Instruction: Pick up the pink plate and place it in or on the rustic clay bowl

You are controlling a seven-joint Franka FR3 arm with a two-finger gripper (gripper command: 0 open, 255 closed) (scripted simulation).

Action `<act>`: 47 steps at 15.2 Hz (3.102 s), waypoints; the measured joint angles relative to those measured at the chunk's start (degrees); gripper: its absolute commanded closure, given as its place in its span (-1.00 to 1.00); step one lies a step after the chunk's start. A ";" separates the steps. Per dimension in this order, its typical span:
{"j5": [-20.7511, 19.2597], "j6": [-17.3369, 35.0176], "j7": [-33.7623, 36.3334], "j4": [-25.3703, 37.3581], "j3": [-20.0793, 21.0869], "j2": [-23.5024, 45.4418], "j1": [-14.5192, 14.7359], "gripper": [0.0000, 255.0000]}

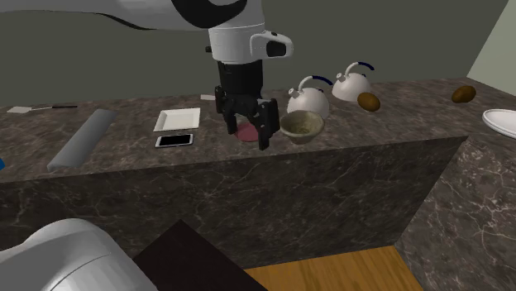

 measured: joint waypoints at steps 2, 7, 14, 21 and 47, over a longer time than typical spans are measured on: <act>0.47 0.84 0.06 -0.09 -0.08 0.67 0.15 -1.00; 4.55 10.16 -0.93 -0.70 -1.68 8.30 1.29 -1.00; 12.68 22.99 -5.31 1.27 -4.43 21.55 3.86 -1.00; 24.38 31.24 -12.67 9.12 -6.23 37.00 6.81 -1.00; 46.99 38.94 -26.20 29.29 -1.67 65.09 7.75 1.00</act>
